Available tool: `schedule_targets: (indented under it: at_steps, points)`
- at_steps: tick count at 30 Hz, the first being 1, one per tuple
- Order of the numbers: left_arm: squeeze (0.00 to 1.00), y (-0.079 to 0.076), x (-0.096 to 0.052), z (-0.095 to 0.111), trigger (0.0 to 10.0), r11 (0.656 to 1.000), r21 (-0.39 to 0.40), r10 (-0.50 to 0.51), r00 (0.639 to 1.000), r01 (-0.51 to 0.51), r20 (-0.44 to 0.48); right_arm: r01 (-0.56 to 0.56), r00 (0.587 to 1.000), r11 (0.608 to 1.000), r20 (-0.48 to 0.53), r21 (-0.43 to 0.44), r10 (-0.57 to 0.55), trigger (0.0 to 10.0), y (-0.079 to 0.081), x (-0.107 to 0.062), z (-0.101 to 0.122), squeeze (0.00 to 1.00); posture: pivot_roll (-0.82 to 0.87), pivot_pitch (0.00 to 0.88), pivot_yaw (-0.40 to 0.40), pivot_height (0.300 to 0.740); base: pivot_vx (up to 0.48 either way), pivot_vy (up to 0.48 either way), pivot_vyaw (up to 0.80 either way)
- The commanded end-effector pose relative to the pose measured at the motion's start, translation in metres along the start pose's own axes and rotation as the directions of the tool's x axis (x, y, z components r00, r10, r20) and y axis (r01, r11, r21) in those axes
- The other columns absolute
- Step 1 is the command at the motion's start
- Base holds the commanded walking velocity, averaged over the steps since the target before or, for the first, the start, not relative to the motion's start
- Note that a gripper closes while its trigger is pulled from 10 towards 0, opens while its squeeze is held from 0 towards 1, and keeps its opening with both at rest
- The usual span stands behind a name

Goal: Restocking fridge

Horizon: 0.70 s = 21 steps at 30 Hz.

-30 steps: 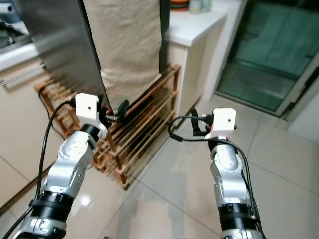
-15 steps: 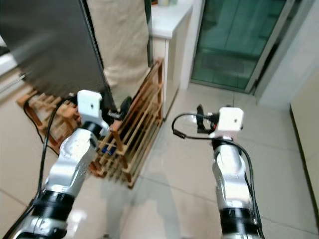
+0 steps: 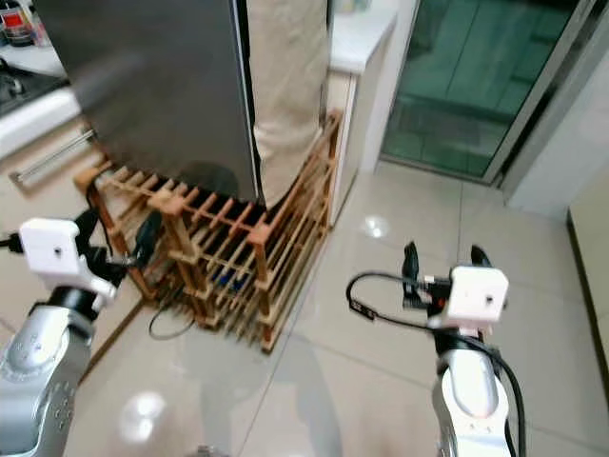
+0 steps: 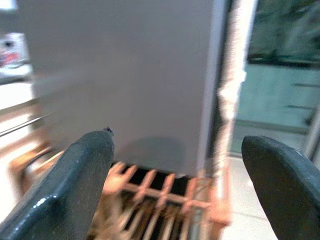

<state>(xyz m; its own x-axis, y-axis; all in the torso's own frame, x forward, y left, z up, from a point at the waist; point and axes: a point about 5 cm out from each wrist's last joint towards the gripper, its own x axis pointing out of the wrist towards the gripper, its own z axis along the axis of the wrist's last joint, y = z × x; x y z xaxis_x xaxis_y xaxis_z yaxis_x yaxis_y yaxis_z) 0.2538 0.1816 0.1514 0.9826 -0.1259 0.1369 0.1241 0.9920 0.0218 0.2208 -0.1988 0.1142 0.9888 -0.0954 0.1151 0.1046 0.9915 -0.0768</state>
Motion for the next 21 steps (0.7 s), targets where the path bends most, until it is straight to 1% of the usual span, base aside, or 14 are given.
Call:
schedule_targets:
  at_steps: [1,3,5,6,7,8,10,11,12,13,14,17,18,21]
  points:
    - [0.0,-0.014,0.012,0.009,10.0,0.998,0.021,-0.062,0.997,0.061,0.039,-0.014,1.0,1.0,-0.005,0.001,0.014,10.0,0.002,0.004,-0.001,0.0,-0.04,0.0,0.003,0.74,0.461,0.0,0.0]
    - [0.0,-0.021,0.018,0.012,10.0,0.995,0.024,-0.093,0.995,0.092,0.047,-0.025,1.0,1.0,-0.007,-0.001,0.025,10.0,0.005,0.009,-0.001,0.0,-0.06,0.0,0.011,0.74,0.461,0.0,0.0]
    - [0.0,-0.024,0.021,0.013,10.0,0.994,0.021,-0.109,0.993,0.108,0.047,-0.035,0.999,0.999,-0.012,-0.008,0.035,10.0,0.008,0.013,-0.001,0.0,-0.06,0.0,0.021,0.74,0.461,0.0,0.0]
    - [0.0,-0.028,0.027,0.012,10.0,0.992,0.018,-0.127,0.991,0.127,0.037,-0.009,0.999,1.0,-0.042,0.028,0.01,10.0,0.007,0.021,-0.003,0.0,-0.07,0.0,0.031,0.74,0.461,0.0,0.0]
    - [0.0,-0.028,0.027,0.012,10.0,0.992,0.018,-0.127,0.991,0.127,0.037,-0.009,0.999,1.0,-0.042,0.028,0.01,10.0,0.007,0.021,-0.003,0.0,-0.07,0.0,0.031,0.74,0.461,0.0,0.0]
    - [0.0,-0.028,0.031,0.01,10.0,0.993,0.006,-0.12,0.992,0.12,0.025,-0.005,0.998,0.999,-0.056,0.051,0.007,10.0,0.008,0.025,-0.004,0.0,-0.08,0.0,0.041,0.74,0.461,0.0,0.0]
    - [0.0,-0.026,0.035,0.009,10.0,0.995,-0.035,-0.097,0.995,0.097,0.01,-0.013,0.999,0.999,-0.039,0.042,0.015,10.0,0.01,0.026,-0.002,0.0,-0.08,0.0,0.047,0.74,0.465,0.0,0.0]
    - [0.0,-0.026,0.035,0.009,10.0,0.995,-0.035,-0.097,0.995,0.097,0.01,-0.013,0.999,0.999,-0.039,0.042,0.015,10.0,0.01,0.026,-0.002,0.0,-0.08,0.0,0.047,0.74,0.465,0.0,0.0]
    - [0.0,-0.022,0.038,0.006,10.0,0.995,-0.086,-0.055,0.998,0.053,-0.024,-0.016,0.999,0.999,-0.033,0.035,0.017,10.0,0.011,0.026,-0.001,0.0,-0.07,0.0,0.052,0.74,0.465,0.0,0.0]
    - [0.0,-0.022,0.038,0.006,10.0,0.995,-0.086,-0.055,0.998,0.053,-0.024,-0.016,0.999,0.999,-0.033,0.035,0.017,10.0,0.011,0.026,-0.001,0.0,-0.07,0.0,0.052,0.74,0.465,0.0,0.0]
    - [0.0,-0.019,0.039,0.005,10.0,0.994,-0.111,-0.029,0.999,0.024,-0.041,-0.01,0.999,0.999,-0.038,0.035,0.011,10.0,0.01,0.027,-0.002,0.0,-0.07,0.0,0.051,0.74,0.469,0.0,0.0]
    - [0.0,-0.017,0.039,0.007,10.0,0.992,-0.126,-0.015,0.999,0.01,-0.039,-0.011,0.999,0.999,-0.042,0.037,0.012,10.0,0.011,0.027,-0.002,0.0,-0.06,0.0,0.043,0.74,0.469,0.0,0.0]
    - [0.0,-0.016,0.038,0.009,10.0,0.993,-0.116,-0.01,0.999,0.006,-0.035,-0.017,0.999,0.999,-0.045,0.037,0.019,10.0,0.011,0.028,-0.002,0.0,-0.05,0.0,0.037,0.74,0.48,0.0,0.0]
    - [0.0,-0.014,0.036,0.01,10.0,0.992,-0.128,0.015,0.999,-0.019,-0.032,-0.046,0.998,0.999,-0.051,0.029,0.047,10.0,0.014,0.028,-0.002,0.0,-0.05,0.0,0.028,0.74,0.48,0.0,0.0]
